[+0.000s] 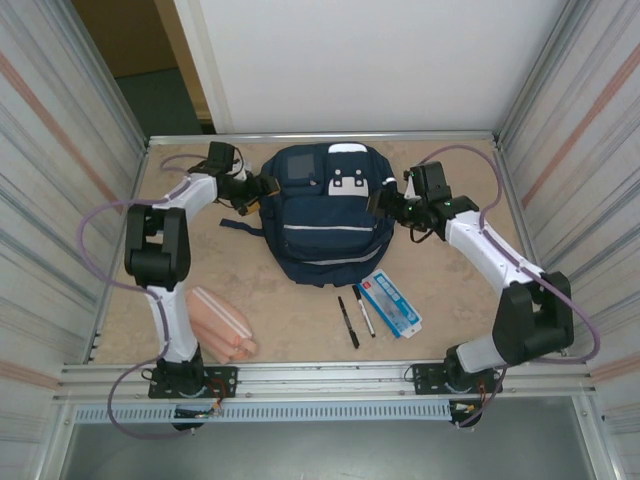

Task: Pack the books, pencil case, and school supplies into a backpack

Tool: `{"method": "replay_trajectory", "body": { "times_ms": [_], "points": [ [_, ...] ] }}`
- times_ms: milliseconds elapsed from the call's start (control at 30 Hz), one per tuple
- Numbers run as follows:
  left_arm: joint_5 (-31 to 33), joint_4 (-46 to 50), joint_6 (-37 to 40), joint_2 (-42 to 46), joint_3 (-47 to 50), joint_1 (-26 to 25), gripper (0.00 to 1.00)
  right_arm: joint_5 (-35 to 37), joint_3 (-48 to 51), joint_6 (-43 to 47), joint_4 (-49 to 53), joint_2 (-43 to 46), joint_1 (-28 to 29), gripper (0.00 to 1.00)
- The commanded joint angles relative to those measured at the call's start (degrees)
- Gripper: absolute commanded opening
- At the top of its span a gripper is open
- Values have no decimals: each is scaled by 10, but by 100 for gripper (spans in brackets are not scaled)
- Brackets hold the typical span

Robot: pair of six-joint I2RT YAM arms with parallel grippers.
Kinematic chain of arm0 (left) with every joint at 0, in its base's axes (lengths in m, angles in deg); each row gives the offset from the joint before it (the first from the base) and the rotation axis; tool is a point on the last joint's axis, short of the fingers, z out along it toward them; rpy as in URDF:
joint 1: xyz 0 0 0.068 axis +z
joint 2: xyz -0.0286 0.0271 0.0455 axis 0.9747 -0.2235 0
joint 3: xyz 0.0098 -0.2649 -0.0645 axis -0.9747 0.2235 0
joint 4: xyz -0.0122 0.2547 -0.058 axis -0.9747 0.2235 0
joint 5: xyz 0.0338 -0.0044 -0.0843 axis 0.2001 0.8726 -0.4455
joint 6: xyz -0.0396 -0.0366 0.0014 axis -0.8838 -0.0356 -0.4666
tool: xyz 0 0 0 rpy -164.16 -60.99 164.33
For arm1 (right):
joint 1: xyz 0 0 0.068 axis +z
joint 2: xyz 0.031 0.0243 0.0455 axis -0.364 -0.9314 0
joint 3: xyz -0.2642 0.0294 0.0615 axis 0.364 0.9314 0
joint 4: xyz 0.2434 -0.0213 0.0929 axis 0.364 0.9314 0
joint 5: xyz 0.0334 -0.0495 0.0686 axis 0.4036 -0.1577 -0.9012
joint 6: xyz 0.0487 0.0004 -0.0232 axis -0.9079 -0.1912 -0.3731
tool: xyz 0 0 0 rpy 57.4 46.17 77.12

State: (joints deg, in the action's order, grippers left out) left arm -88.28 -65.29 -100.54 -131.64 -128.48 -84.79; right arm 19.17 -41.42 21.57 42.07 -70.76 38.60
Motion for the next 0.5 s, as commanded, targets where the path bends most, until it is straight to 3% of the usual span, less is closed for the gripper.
{"method": "replay_trajectory", "body": {
  "times_ms": [0,200,400,467],
  "points": [
    [24,-3,42,-41,-34,6,74,-52,-2,-48,30,-36,1,89],
    [-10,-24,53,-90,-46,6,58,-75,13,-60,-24,-99,1,78],
    [-20,-31,71,-79,0,13,13,-116,29,-53,-139,-156,9,65],
    [-22,-40,63,-54,40,19,7,-121,10,-50,-158,-181,13,61]
  ]
}}
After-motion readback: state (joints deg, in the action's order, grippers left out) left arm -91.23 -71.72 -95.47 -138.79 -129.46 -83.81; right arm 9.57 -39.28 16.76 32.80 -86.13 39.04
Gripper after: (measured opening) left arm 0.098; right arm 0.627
